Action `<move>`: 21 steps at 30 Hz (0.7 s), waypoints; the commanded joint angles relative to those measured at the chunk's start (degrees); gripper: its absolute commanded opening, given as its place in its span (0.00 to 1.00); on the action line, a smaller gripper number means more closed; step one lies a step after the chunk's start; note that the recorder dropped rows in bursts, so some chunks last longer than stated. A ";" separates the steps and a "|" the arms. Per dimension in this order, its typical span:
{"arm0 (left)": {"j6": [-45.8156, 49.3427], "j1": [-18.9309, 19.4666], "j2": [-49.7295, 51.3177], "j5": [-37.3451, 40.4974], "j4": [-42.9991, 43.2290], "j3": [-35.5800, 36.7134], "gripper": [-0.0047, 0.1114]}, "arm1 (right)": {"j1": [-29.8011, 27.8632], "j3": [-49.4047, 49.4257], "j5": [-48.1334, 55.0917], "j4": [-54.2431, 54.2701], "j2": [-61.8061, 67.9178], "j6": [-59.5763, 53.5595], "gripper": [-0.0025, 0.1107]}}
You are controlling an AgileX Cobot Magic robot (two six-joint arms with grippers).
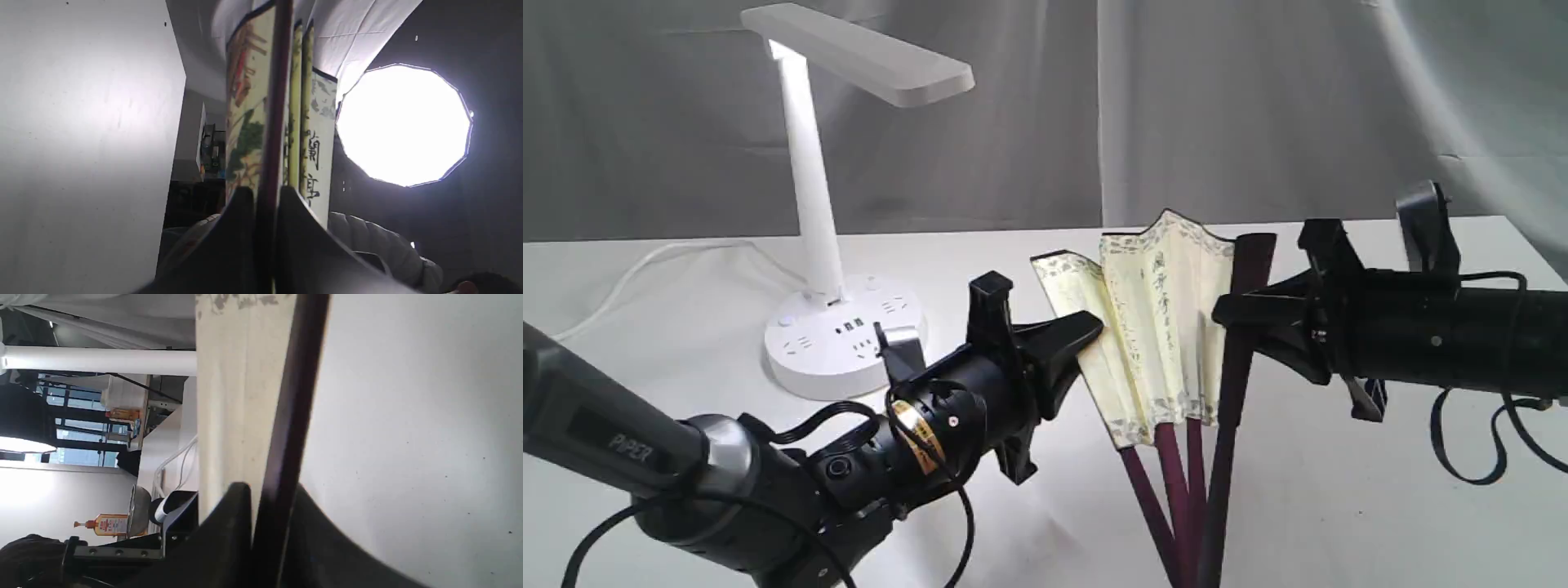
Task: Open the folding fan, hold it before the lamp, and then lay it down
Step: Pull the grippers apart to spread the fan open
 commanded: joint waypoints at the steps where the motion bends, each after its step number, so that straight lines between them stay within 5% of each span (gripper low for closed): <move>1: -0.46 0.07 -2.85 -1.30 -4.46 0.82 0.04 | 0.10 0.25 -0.19 -1.62 -0.54 -1.62 0.02; 21: 4.43 0.07 -13.71 -1.30 -16.74 14.58 0.04 | -5.18 0.35 6.52 -1.62 -0.54 1.37 0.02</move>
